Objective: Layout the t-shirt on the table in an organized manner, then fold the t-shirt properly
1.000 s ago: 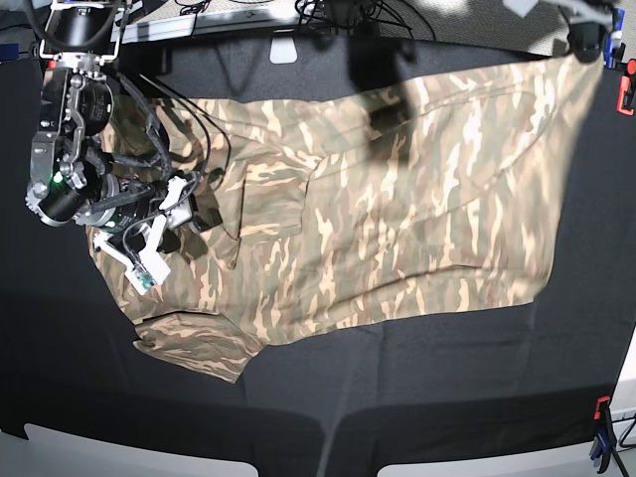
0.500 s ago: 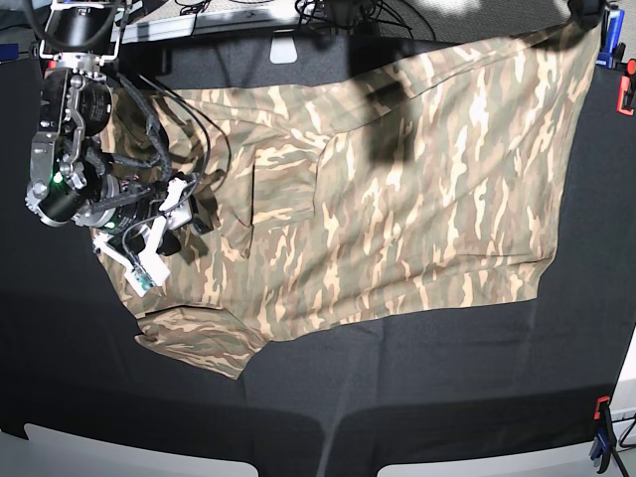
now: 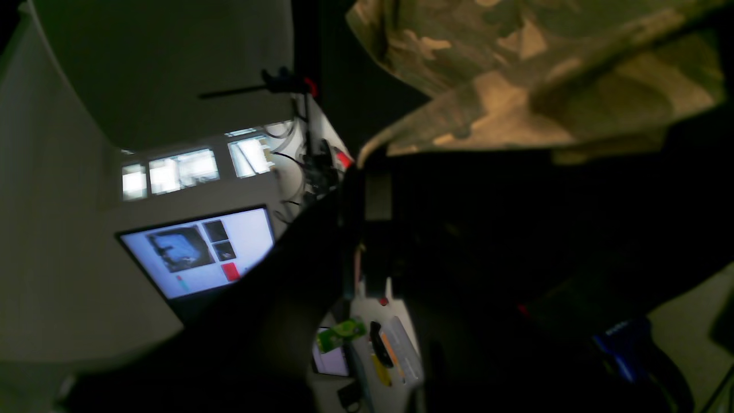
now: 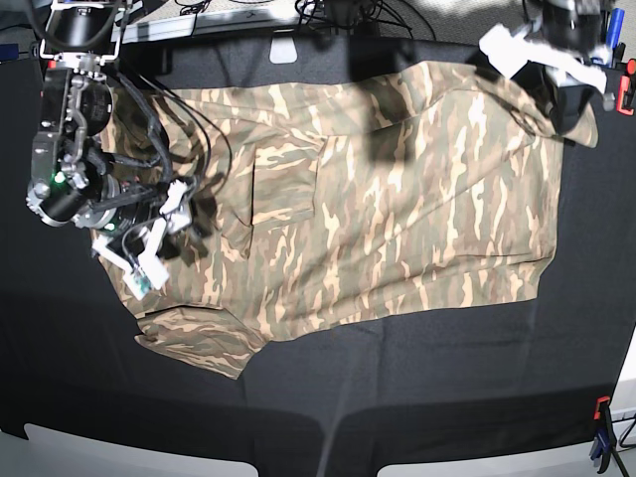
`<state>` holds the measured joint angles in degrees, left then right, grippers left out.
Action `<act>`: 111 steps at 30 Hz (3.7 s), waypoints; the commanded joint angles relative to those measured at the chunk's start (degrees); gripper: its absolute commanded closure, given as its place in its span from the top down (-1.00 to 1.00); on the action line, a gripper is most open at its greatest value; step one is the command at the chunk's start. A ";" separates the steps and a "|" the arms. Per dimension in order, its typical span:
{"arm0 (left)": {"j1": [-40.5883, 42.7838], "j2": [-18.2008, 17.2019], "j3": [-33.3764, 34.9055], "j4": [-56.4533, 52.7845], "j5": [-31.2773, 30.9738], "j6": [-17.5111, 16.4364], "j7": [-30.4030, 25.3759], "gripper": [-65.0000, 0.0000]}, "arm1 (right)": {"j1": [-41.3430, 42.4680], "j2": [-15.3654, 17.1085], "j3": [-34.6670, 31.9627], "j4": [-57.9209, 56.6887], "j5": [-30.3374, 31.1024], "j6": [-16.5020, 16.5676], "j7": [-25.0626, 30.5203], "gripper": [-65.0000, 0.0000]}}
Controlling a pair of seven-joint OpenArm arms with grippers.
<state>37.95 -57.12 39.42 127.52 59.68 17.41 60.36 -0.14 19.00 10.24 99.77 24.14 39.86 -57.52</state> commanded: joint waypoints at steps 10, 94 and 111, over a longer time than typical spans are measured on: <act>0.28 -0.70 -0.07 0.92 -1.33 0.57 -0.46 -1.00 | 1.42 -3.93 0.20 -5.18 -0.52 0.14 2.56 -0.11; -30.86 -0.68 -0.04 -22.88 -35.34 -2.47 -39.89 -1.00 | 7.93 5.31 12.24 -2.27 7.37 0.14 -2.10 -1.00; -37.33 1.11 -0.04 -34.71 -41.29 -2.64 -44.61 -1.00 | 7.93 6.54 12.24 -2.38 4.57 0.14 0.11 -1.00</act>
<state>1.54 -54.85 39.97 92.23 17.96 13.47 16.27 6.66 24.47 22.20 96.40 28.32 39.70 -58.94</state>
